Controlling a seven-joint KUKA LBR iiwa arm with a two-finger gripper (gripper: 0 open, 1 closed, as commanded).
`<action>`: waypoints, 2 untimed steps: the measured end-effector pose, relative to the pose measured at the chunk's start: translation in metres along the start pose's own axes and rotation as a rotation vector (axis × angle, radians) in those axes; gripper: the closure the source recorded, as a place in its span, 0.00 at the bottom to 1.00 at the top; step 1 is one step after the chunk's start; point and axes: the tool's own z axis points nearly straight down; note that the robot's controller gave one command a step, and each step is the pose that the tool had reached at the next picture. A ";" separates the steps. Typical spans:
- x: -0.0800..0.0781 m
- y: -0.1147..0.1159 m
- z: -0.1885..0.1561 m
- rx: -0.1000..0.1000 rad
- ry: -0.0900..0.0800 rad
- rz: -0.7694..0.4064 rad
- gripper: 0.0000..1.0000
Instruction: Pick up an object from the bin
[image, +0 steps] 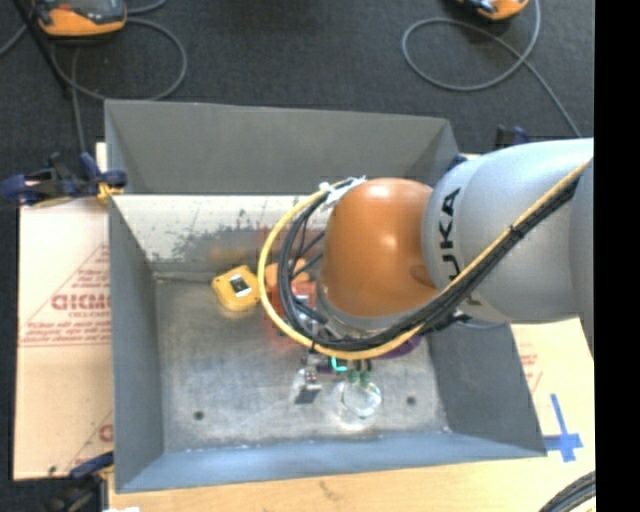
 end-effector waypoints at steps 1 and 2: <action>-0.002 0.000 -0.004 -0.001 -0.008 0.004 0.00; -0.047 0.011 -0.002 -0.001 -0.008 0.054 0.00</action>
Offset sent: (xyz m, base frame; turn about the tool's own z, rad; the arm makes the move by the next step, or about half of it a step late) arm 0.1010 0.0272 -0.0036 0.1156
